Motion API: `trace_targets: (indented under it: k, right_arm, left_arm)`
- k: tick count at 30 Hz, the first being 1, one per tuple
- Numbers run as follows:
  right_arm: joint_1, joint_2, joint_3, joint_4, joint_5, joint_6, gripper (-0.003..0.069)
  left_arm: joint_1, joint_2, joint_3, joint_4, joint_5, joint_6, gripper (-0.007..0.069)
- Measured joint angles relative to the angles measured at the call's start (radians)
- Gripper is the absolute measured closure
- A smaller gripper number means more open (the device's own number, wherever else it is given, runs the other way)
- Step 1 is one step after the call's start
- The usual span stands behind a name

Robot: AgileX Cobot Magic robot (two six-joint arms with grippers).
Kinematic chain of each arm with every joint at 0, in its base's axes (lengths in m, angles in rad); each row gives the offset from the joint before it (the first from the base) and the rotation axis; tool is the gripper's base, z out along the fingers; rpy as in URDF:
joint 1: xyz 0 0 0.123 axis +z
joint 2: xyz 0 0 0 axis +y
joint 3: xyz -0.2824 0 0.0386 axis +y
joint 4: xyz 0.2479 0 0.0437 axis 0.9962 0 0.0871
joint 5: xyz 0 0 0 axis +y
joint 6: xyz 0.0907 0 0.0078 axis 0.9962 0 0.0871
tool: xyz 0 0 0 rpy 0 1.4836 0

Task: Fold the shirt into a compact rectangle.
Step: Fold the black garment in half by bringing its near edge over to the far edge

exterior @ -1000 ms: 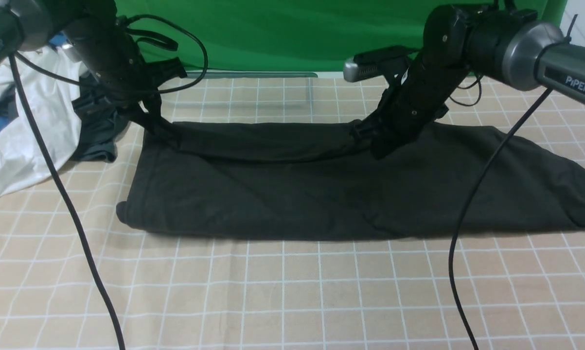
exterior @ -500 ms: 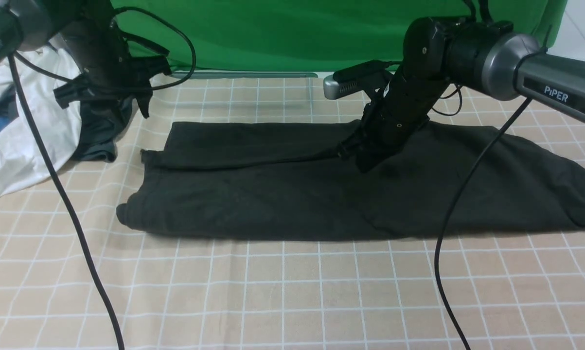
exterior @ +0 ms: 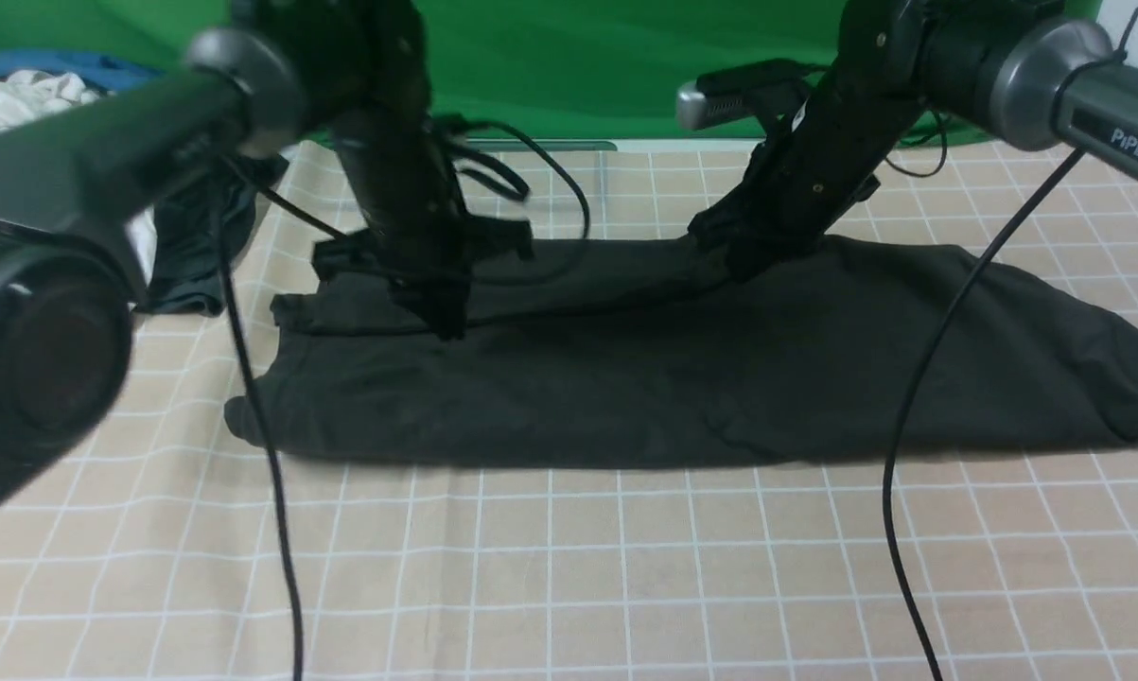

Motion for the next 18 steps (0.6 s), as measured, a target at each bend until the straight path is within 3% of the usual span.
trace_targets:
  k: [8, 15, 18]
  right_arm:
    - [0.000, -0.001, -0.004, 0.001, 0.017, 0.000, 0.0624]
    - [-0.001, -0.001, -0.005, 0.008, 0.067, 0.008, 0.0624]
    - [-0.001, -0.001, -0.005, 0.022, 0.084, 0.010, 0.0624]
  left_arm:
    - [-0.002, 0.056, 0.003, 0.044, -0.135, -0.011, 0.0612]
    - [0.026, 0.083, -0.010, 0.187, -0.473, -0.125, 0.0612]
    - [0.051, 0.088, -0.064, 0.214, -0.479, -0.159, 0.0612]
